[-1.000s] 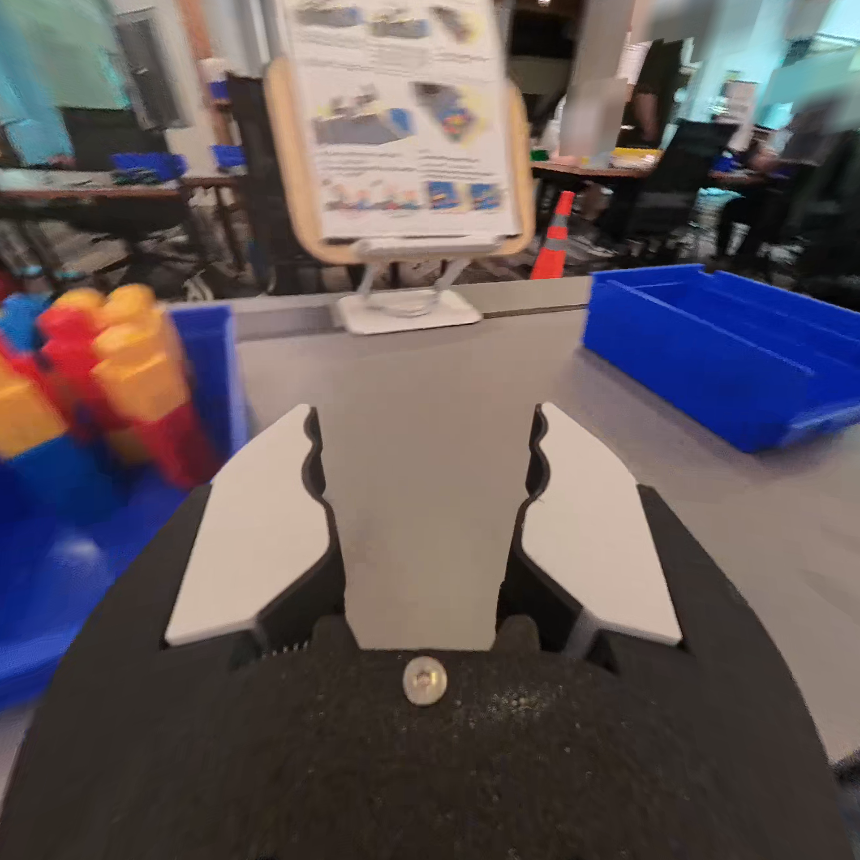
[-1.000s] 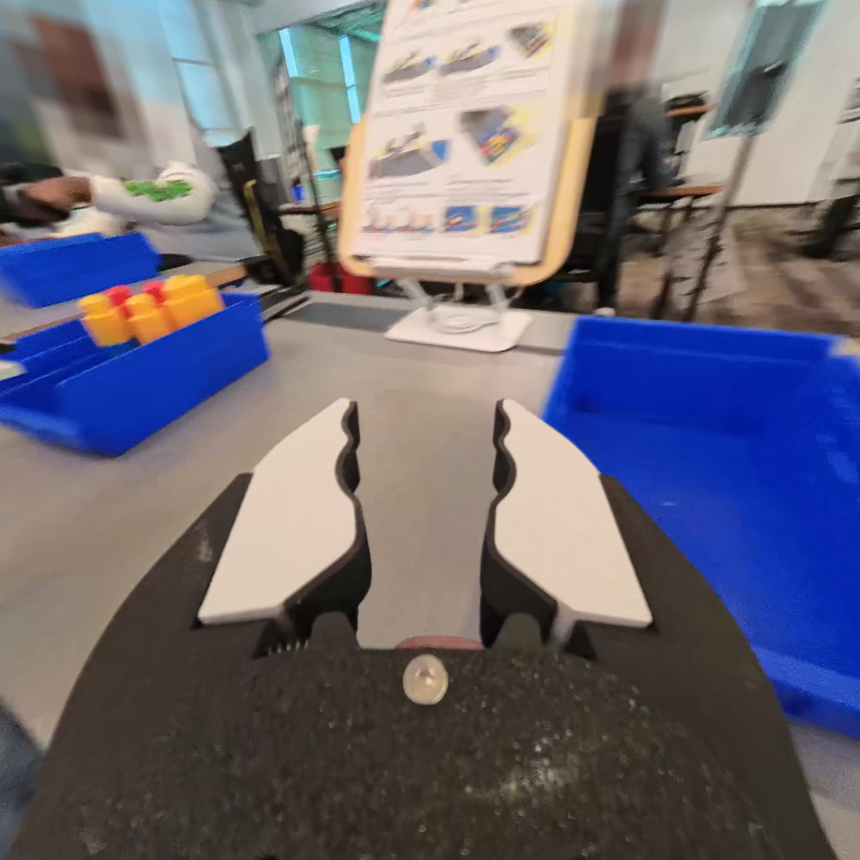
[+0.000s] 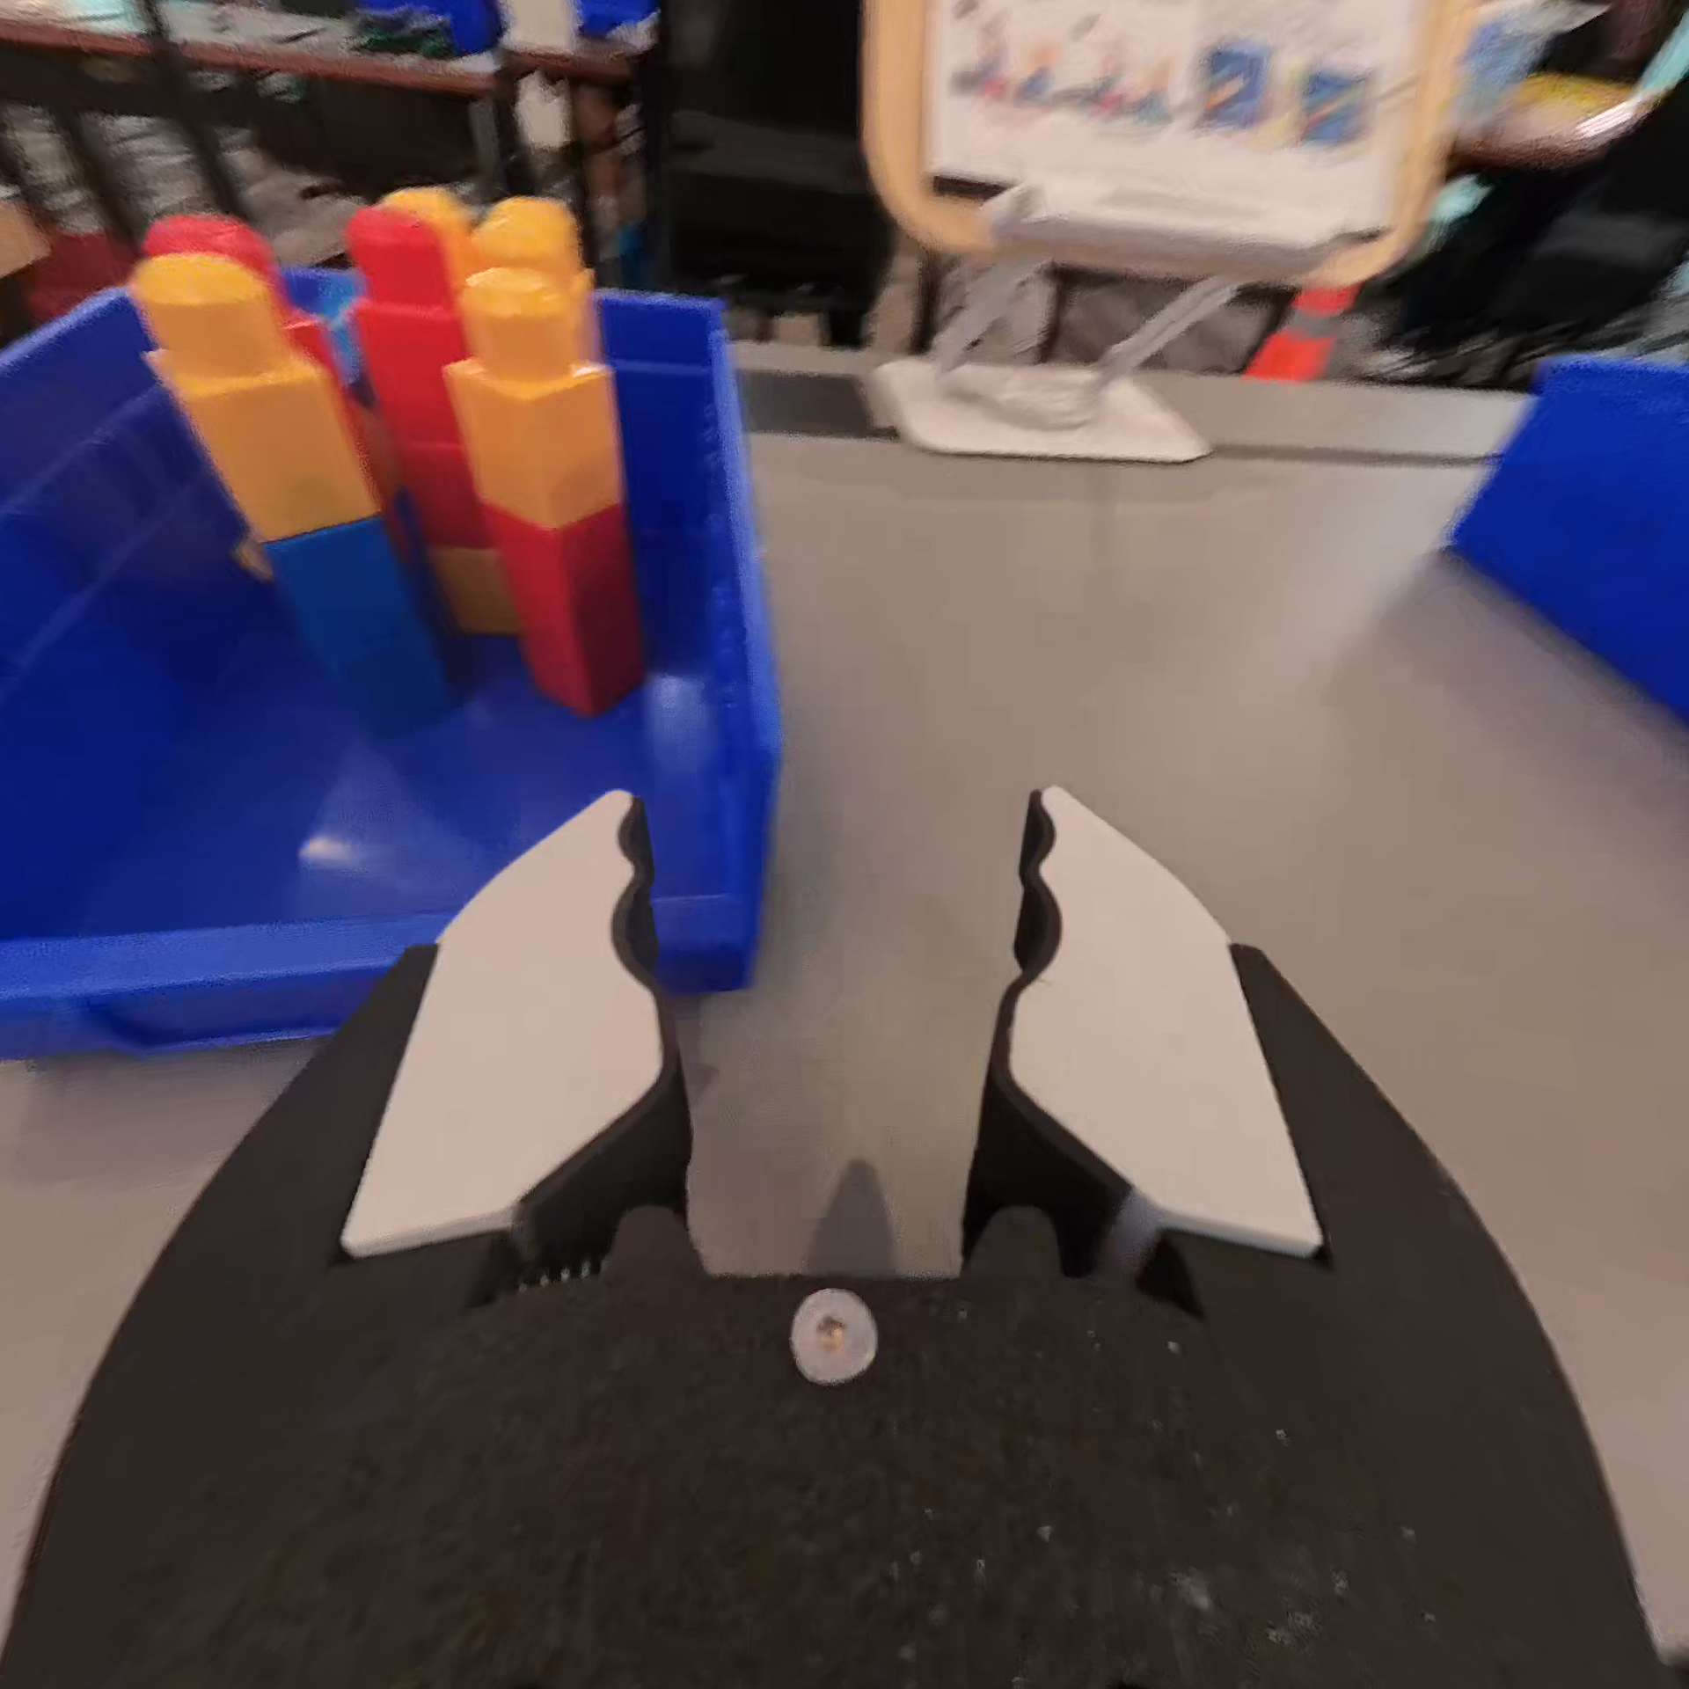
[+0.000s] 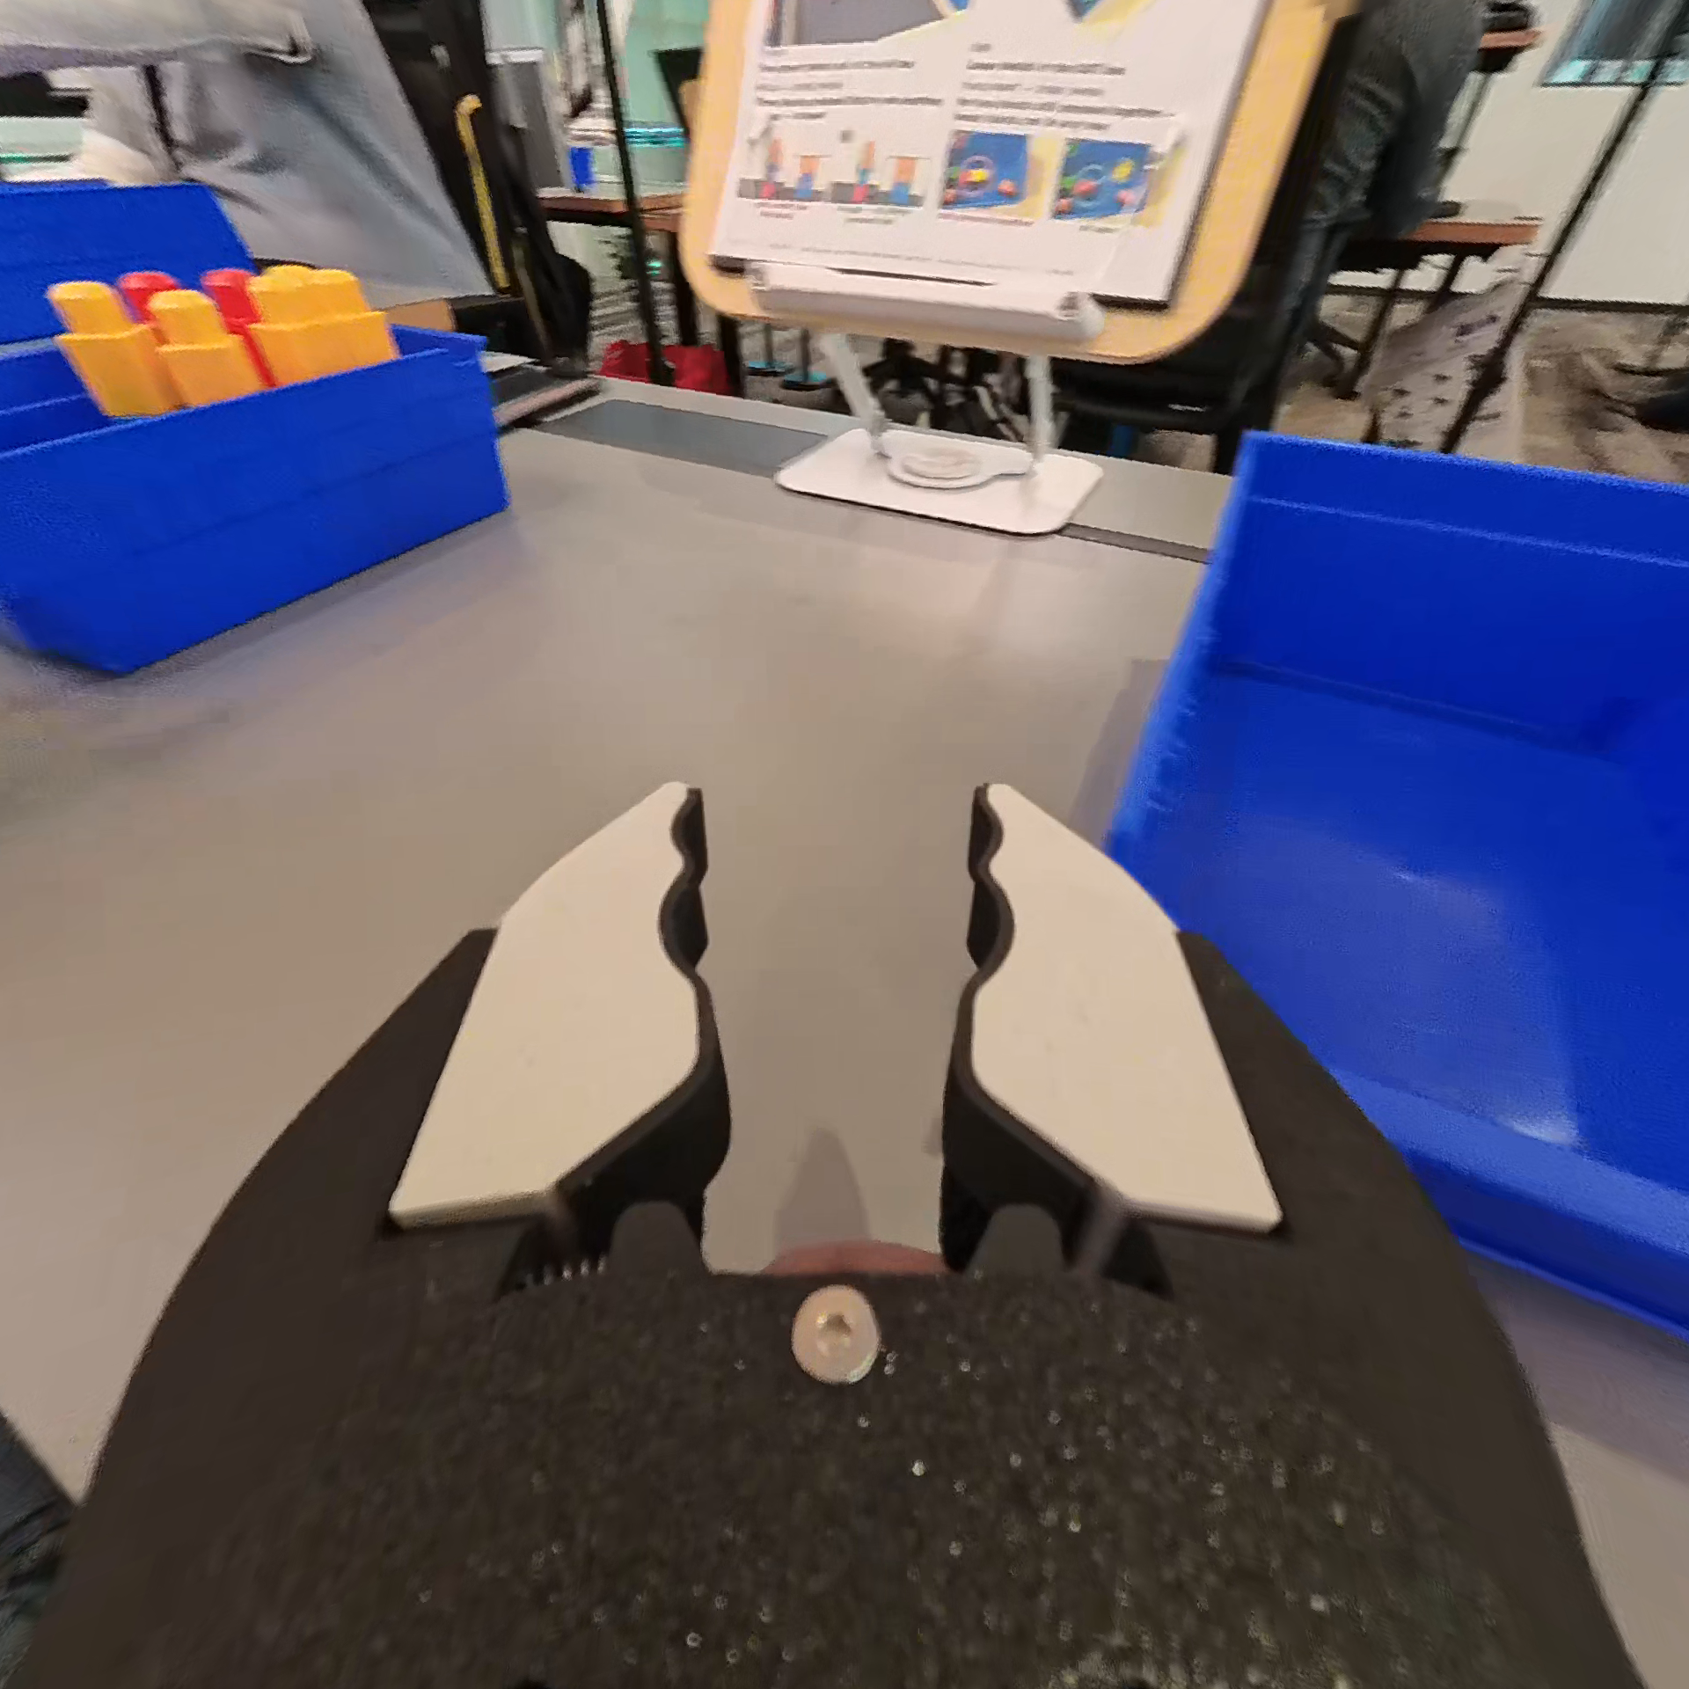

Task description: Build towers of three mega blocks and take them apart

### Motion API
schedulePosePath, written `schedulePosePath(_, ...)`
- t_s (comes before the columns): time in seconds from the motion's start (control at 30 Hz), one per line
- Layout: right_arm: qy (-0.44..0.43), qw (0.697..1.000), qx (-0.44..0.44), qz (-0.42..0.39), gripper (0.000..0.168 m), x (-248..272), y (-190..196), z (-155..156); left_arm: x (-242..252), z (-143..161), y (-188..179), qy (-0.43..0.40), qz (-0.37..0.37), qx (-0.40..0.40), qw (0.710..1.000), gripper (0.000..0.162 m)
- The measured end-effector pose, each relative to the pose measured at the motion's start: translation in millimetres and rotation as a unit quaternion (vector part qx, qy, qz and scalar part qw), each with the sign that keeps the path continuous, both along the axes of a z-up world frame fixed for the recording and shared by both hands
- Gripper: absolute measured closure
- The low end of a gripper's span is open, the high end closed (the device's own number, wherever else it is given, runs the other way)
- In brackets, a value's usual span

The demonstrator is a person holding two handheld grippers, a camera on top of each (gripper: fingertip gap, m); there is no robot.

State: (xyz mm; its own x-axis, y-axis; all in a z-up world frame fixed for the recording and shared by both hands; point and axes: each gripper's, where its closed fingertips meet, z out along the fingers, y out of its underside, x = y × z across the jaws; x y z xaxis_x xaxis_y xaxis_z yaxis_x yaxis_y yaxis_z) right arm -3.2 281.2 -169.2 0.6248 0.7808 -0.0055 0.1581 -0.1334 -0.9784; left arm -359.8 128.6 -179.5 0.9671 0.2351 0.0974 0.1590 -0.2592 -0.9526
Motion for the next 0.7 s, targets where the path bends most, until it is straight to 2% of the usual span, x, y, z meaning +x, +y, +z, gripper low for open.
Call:
schedulePosePath(0.17,-0.002,0.999,-0.005,-0.038,0.113,37,11,-9,28,5,-22,-0.017,-0.035,0.040,0.998,0.090)
schedulePosePath(0.43,-0.017,0.999,-0.029,0.016,0.113,14,-4,-25,34,-1,-19,-0.040,-0.067,0.024,0.997,0.089)
schedulePosePath(0.7,-0.036,0.999,-0.015,0.027,0.114,8,-10,-27,29,2,-19,-0.067,-0.072,0.038,0.994,0.090)
